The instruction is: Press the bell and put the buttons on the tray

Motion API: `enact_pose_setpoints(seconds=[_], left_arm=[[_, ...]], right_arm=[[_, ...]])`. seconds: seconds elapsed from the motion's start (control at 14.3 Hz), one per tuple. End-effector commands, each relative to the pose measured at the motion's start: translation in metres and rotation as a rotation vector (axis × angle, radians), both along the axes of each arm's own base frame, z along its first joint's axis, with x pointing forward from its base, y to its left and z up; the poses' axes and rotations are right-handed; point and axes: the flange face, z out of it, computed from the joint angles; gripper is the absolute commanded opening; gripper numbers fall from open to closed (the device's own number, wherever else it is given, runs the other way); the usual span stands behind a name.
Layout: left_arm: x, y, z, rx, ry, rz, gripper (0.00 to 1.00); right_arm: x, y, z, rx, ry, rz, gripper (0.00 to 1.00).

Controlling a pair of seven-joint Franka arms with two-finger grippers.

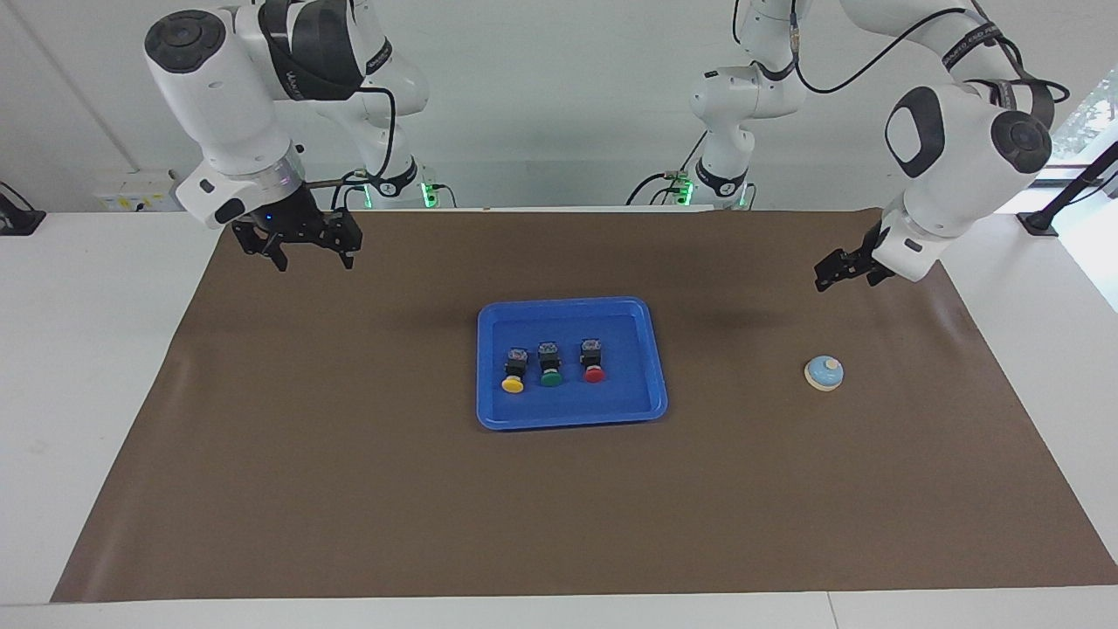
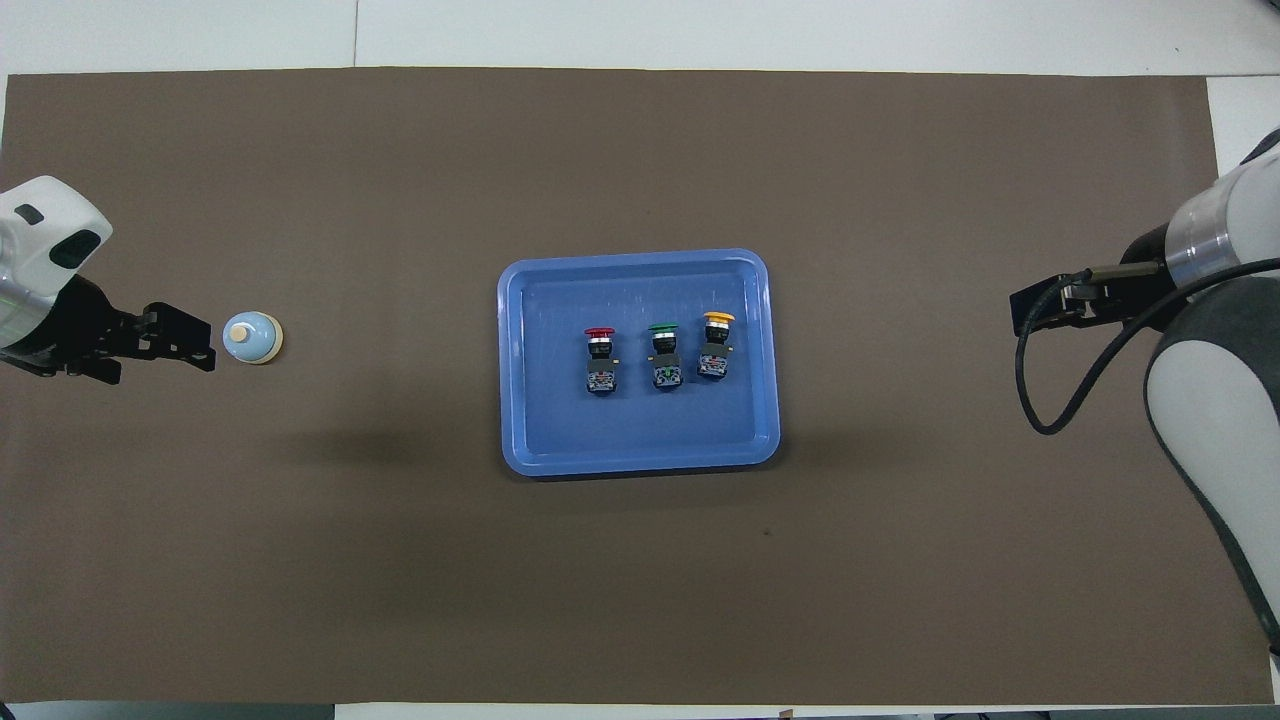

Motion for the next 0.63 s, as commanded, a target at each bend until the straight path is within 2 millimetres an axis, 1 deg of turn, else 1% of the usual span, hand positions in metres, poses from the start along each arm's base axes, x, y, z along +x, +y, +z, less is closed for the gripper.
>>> enact_pose_setpoints(seconds=[0.0,0.14,0.42,0.56], left_arm=[[-0.017,0.002,0.009,0.003,0.027,0.003,1.0],[-0.019,0.0,0.011,0.004,0.035,0.01,1.0],[-0.017,0.01,0.014,-0.001,0.029,0.017,1.0],[-0.006,0.011,0.024,-0.026,0.004,0.03,1.0]], right_arm=[[-0.005,-0.003,0.003,0.016,0.002,0.0,1.0],[-0.005,-0.003,0.003,0.016,0.002,0.0,1.0],[-0.005,-0.002,0.003,0.016,0.002,0.002,1.0],[-0.005,-0.003,0.003,0.016,0.002,0.0,1.0]])
